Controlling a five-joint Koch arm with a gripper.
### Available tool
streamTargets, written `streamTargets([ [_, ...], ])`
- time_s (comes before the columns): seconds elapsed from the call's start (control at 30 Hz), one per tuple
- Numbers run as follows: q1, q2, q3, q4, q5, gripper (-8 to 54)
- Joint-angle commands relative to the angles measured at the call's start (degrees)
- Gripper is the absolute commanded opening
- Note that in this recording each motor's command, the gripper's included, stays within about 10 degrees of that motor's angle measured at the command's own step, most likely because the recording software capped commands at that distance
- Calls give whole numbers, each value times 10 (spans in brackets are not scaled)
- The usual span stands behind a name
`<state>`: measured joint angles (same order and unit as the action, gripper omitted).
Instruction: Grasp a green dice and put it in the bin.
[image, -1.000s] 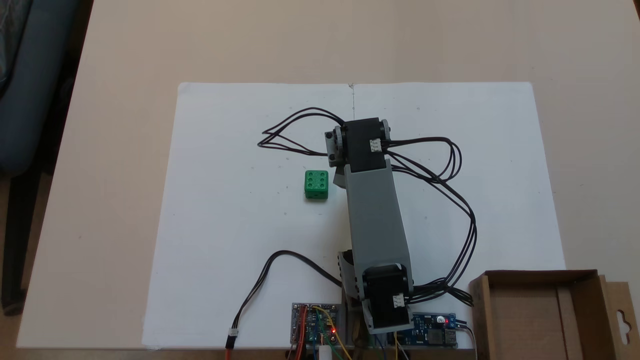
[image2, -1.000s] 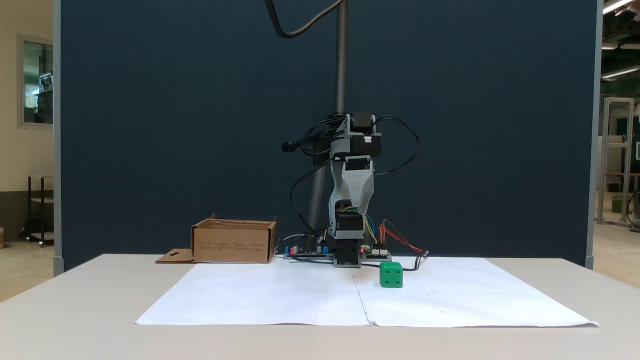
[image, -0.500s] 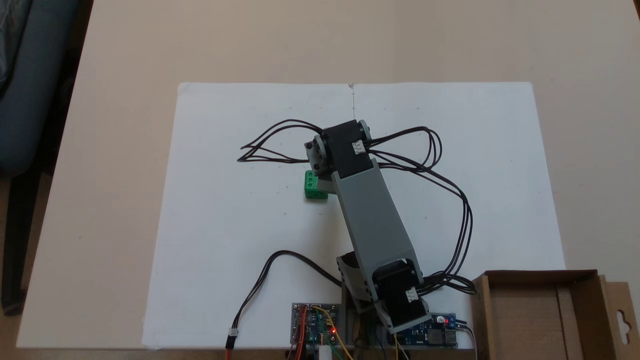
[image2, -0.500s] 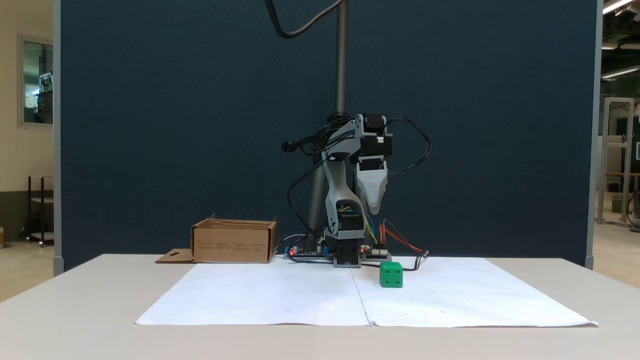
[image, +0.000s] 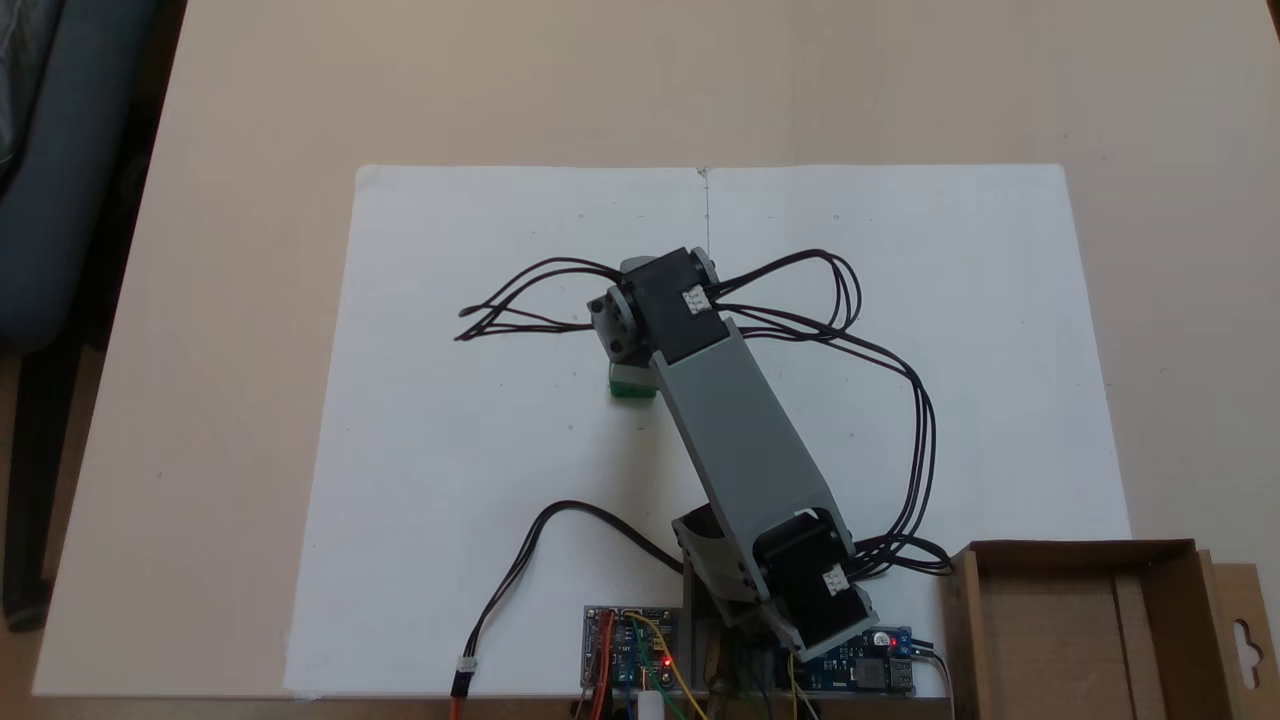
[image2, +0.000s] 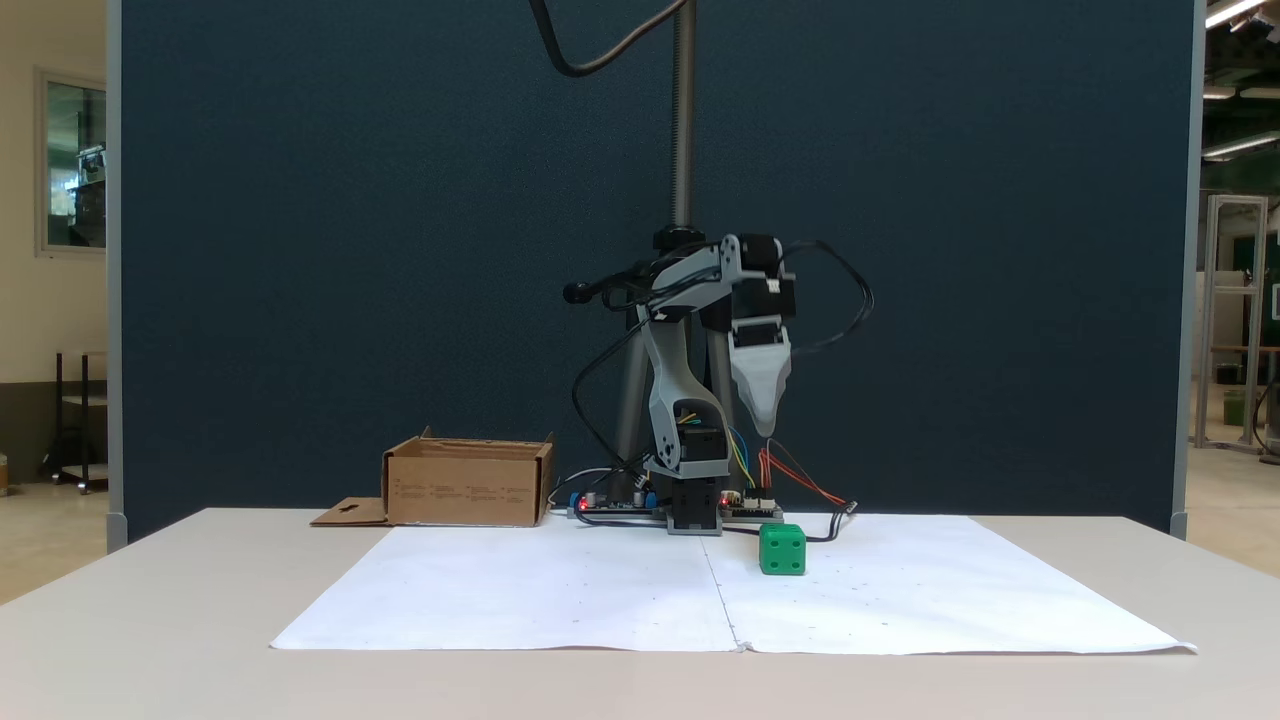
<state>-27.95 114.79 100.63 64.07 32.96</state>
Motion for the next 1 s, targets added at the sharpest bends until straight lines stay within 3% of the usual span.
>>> streamTargets([
  [0.0, -5, 4, -4, -33, 47, 412],
  [0.97, -35, -29, 55, -88, 47, 412],
])
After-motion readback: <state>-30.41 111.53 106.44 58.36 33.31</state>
